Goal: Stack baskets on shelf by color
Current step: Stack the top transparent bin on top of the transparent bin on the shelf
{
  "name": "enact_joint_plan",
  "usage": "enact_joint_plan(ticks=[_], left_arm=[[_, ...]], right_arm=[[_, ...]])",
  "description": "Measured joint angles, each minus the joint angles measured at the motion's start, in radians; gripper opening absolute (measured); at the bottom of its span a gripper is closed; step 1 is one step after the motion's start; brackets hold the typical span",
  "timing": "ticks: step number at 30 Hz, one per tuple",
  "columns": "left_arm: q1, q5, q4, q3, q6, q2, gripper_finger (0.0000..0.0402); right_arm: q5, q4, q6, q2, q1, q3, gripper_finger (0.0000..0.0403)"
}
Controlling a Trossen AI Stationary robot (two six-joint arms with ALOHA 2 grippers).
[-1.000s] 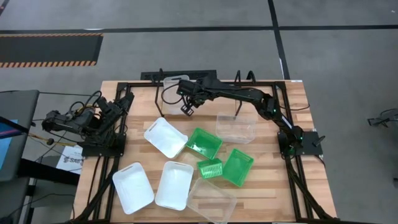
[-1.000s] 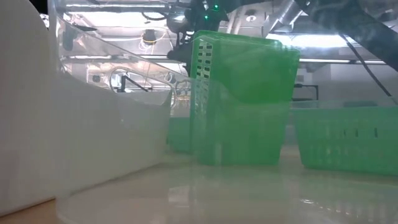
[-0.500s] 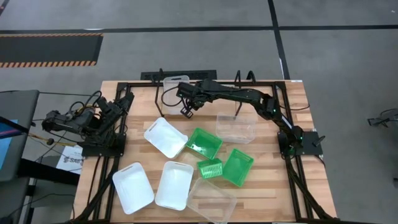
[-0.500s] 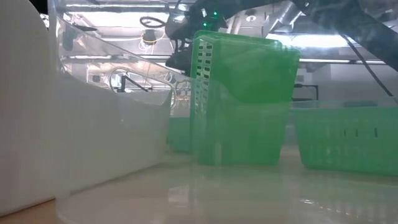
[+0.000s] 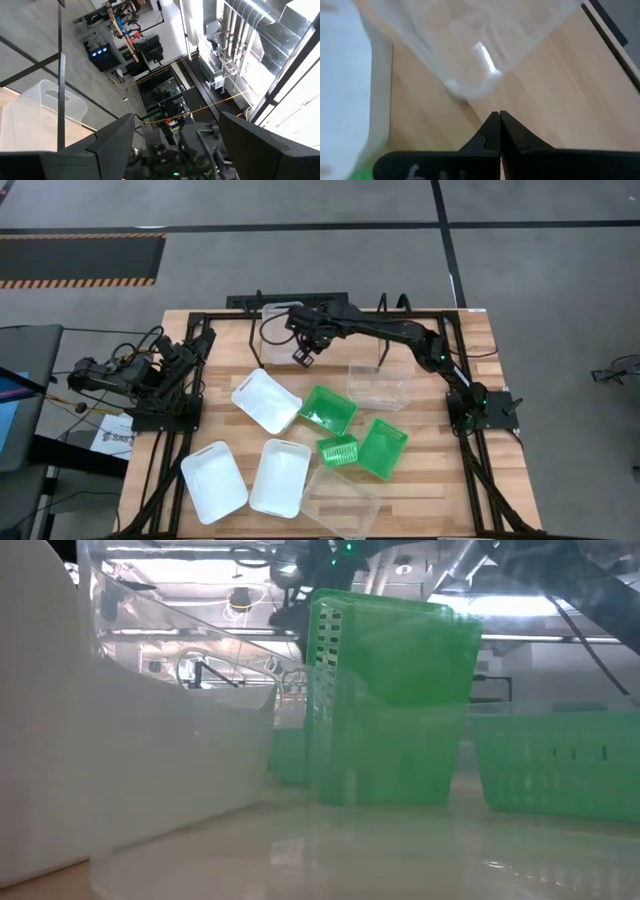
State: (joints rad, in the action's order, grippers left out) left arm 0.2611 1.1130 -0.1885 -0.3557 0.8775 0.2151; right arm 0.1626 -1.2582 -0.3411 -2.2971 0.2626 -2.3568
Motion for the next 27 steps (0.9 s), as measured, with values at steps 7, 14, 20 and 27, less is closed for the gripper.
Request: enact_joint_plan(ticks=[7,14,20,27], left_arm=[[0.0,-0.009,0.01,0.0,0.0,0.0,0.0279],[0.0,-0.032,0.025,0.0,0.0,0.0,0.0279],[0.0,-0.035,0.025,0.0,0.004,0.0,0.0279],[0.0,-0.034,0.026,0.0,0.005,0.0,0.0279]], right_arm=[[0.02,-0.312,0.052,0.19,-0.016,0.038,0.0019],[0.03,-0.311,-0.102,0.396,-0.027,0.302,0.0106],[0.027,-0.299,-0.356,0.636,-0.061,0.763,0.0215],[-0.026,-0.059,-0.744,0.901,-0.141,1.235,0.0255]])
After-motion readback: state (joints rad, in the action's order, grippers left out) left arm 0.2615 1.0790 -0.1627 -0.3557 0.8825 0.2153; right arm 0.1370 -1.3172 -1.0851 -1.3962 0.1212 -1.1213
